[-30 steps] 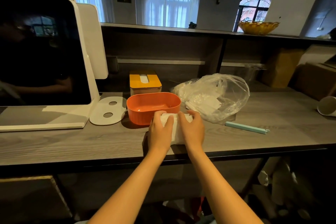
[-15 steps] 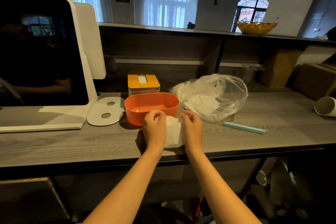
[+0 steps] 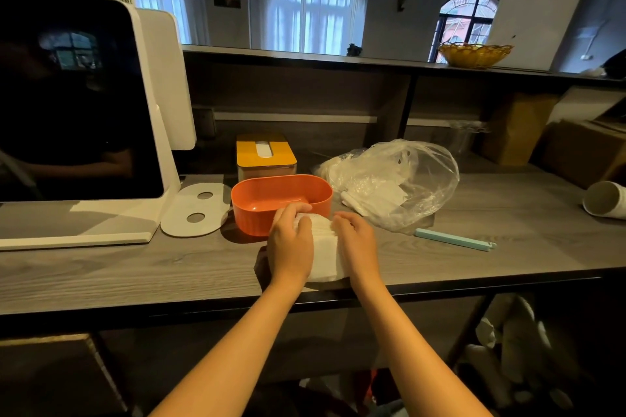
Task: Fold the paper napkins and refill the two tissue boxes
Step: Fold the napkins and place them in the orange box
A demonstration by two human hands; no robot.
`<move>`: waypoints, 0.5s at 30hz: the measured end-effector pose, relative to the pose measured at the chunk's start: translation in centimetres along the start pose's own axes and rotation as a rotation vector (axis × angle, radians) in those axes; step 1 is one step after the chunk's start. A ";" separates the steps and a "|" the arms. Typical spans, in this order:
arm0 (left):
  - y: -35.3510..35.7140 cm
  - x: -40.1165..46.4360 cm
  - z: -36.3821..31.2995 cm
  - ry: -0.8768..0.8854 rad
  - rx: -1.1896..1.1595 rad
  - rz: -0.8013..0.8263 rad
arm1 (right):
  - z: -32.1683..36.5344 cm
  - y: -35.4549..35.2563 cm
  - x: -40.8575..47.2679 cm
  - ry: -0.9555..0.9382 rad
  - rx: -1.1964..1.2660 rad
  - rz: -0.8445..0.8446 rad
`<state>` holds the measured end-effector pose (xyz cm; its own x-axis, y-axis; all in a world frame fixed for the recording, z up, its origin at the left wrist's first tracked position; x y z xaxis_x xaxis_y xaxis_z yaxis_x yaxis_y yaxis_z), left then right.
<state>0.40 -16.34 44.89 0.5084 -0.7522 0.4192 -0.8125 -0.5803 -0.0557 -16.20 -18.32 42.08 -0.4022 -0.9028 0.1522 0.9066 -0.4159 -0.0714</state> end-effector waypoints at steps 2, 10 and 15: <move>0.1 -0.1 -0.9 0.119 0.113 0.008 | 0.4 0.0 -0.1 -0.007 0.045 -0.036; 2.9 -0.4 -0.3 0.303 0.368 0.623 | 1.6 -0.7 0.3 -0.093 -0.092 -0.183; 2.0 0.1 -0.8 0.188 0.310 0.792 | 3.3 -0.5 0.5 -0.123 0.009 -0.118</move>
<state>-1.36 -17.32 45.55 -0.2514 -0.9222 0.2939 -0.7787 0.0124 -0.6273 -16.47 -18.21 45.49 -0.4874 -0.8277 0.2781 0.8555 -0.5164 -0.0375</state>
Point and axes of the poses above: each hand's wrist, its own x-axis towards the middle knuckle, its own y-axis out of the palm, z = x × y, the point moved 10 cm from there along x, towards the middle knuckle, and after that the axes turned 10 degrees about -z, right-handed, at the moved point
